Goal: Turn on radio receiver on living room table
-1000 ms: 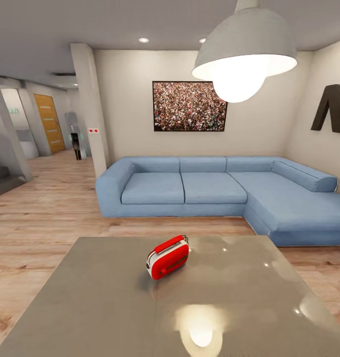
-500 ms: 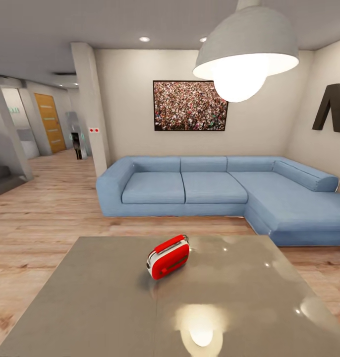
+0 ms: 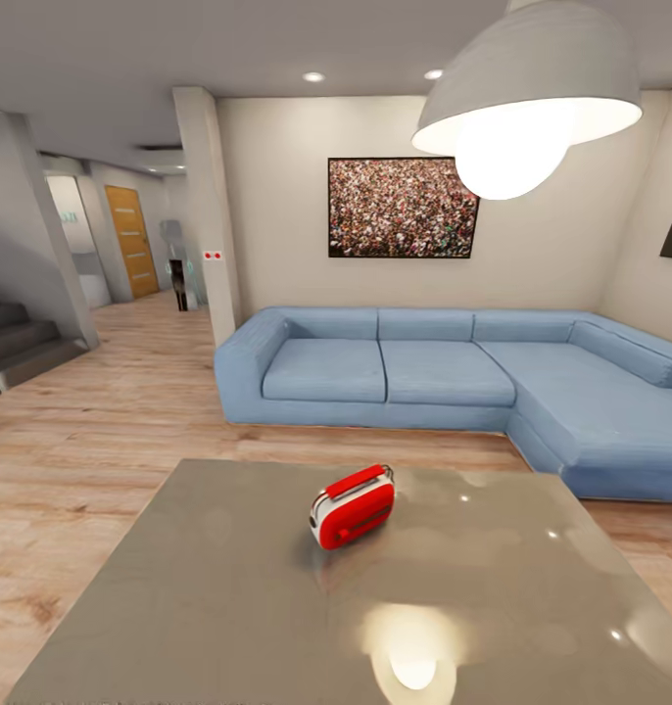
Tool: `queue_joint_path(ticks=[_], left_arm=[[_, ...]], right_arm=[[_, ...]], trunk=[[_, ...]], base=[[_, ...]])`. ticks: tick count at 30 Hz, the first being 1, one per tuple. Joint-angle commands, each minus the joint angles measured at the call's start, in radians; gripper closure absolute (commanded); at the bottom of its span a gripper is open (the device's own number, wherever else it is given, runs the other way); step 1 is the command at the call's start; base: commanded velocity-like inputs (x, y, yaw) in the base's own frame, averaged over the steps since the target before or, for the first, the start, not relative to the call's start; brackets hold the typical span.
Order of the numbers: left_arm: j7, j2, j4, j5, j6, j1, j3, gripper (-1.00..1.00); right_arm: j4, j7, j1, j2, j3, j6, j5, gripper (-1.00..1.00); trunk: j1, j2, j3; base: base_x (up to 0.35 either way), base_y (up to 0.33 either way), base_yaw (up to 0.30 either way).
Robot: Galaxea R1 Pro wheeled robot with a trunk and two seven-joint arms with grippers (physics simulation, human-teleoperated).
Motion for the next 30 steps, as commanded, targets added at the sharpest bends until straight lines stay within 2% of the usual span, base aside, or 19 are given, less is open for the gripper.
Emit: queue_joint_path(ticks=[1, 18, 30], left_arm=[[0.000, 0.000, 0.000, 0.000, 0.000, 0.000, 0.000, -1.00], [-0.001, 0.000, 0.000, -0.001, 0.000, 0.000, 0.000, -1.00], [-0.001, 0.000, 0.000, -0.002, 0.000, 0.000, 0.000, -1.00]], right_arm=[[0.000, 0.000, 0.000, 0.000, 0.000, 0.000, 0.000, -1.00], [0.000, 0.000, 0.000, 0.000, 0.000, 0.000, 0.000, -1.00], [0.000, 0.000, 0.000, 0.000, 0.000, 0.000, 0.000, -1.00]], trunk=[[0.000, 0.000, 0.000], [0.000, 0.000, 0.000], [0.000, 0.000, 0.000]], base=[[0.000, 0.000, 0.094], [0.003, 0.002, 0.017], [0.095, 0.093, 0.000]])
